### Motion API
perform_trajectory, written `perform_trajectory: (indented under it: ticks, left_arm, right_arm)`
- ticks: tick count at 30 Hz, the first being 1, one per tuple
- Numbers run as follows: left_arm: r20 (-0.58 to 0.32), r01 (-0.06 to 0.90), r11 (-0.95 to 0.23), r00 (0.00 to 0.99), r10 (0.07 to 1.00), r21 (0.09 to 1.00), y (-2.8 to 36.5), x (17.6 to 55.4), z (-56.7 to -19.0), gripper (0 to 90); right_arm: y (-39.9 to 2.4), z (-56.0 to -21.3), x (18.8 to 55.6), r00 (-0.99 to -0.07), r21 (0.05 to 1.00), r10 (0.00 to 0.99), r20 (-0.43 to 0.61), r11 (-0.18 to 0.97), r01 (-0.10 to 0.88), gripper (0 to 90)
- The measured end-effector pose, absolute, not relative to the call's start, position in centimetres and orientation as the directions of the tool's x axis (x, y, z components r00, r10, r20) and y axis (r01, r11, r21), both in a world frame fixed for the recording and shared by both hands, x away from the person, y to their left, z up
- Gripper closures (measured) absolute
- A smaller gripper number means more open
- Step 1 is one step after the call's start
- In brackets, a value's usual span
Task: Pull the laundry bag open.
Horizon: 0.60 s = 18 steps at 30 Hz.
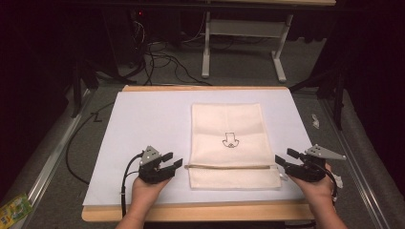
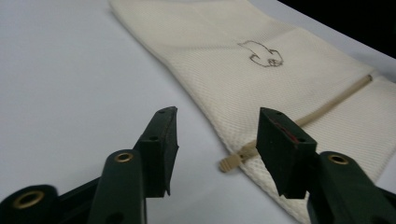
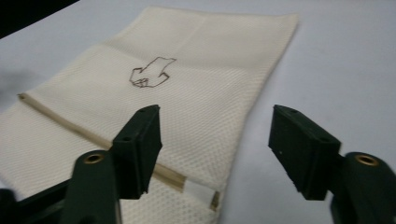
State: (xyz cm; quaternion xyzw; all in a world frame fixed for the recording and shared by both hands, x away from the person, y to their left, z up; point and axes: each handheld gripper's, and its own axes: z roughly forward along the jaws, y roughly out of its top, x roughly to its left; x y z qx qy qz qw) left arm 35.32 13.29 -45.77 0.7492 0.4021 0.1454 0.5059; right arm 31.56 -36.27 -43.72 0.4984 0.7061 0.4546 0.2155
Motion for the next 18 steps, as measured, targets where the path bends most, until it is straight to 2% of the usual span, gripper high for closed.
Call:
perform_trajectory:
  ticks: [2, 8, 12, 18]
  left_arm:
    - [-0.149, 0.434, -0.169, 0.608, 0.78, 0.885, 14.1, 35.4, -45.4, 43.2]
    - [-0.037, 0.394, -0.177, 0.478, 0.877, 0.902, 17.7, 35.9, -44.7, 29.4]
    - [-0.034, 0.386, -0.142, 0.414, 0.91, 0.912, 19.6, 35.8, -44.2, 19.2]
    - [-0.009, 0.383, -0.162, 0.408, 0.913, 0.91, 19.5, 35.9, -44.2, 17.5]
  right_arm:
    - [-36.9, -43.7, 31.6, -0.386, 0.863, 0.915, 0.121, 0.095, 0.497, 25.0]
    - [-39.7, -44.0, 32.0, -0.297, 0.867, 0.952, 0.072, 0.087, 0.491, 17.8]
    - [-41.7, -44.1, 31.8, -0.228, 0.875, 0.971, 0.074, 0.046, 0.482, 16.3]
    - [-42.0, -44.1, 31.8, -0.211, 0.877, 0.975, 0.076, 0.035, 0.478, 16.3]
